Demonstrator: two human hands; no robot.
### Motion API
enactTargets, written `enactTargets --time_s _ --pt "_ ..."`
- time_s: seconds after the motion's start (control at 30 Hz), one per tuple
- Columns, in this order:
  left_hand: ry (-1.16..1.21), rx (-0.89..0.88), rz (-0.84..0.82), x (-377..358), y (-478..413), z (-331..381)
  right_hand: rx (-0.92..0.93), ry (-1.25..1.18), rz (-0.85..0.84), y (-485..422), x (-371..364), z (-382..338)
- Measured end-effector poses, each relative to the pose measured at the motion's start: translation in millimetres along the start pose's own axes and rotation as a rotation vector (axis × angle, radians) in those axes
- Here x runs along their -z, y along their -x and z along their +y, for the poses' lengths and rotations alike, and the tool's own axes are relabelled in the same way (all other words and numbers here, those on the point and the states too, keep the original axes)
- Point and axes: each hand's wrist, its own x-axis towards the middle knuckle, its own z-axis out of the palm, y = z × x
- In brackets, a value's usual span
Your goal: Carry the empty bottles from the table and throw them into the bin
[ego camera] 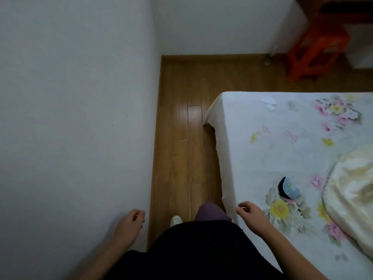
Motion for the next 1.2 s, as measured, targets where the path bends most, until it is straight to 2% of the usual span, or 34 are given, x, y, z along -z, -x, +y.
enactTargets --time_s 0.2,0.37,0.57,0.8,1.0,1.2 --pt "-0.165 -0.185 -0.124 14.3 -86.3 132.6 -0.174 -0.088 0.038 -45.6 34.1 3.4" --pt "-0.251 -0.158 -0.112 20.4 -159.5 208.5 -0.203 -0.108 -0.003 -135.2 78.9 -31.3" --pt "-0.168 -0.042 0.019 37.0 -211.2 254.8 -0.033 -0.033 -0.081 -240.5 129.4 -153.3" --pt "-0.055 0.048 0.095 59.8 -267.1 294.4 0.169 0.013 -0.14 -338.9 177.6 -304.5" --pt "-0.013 0.071 0.093 89.1 -361.1 358.3 0.186 -0.024 -0.128 -421.1 210.4 -385.6" --pt "-0.017 -0.032 0.044 124.5 -454.2 484.1 0.086 -0.071 -0.036 -478.1 244.3 -420.0"
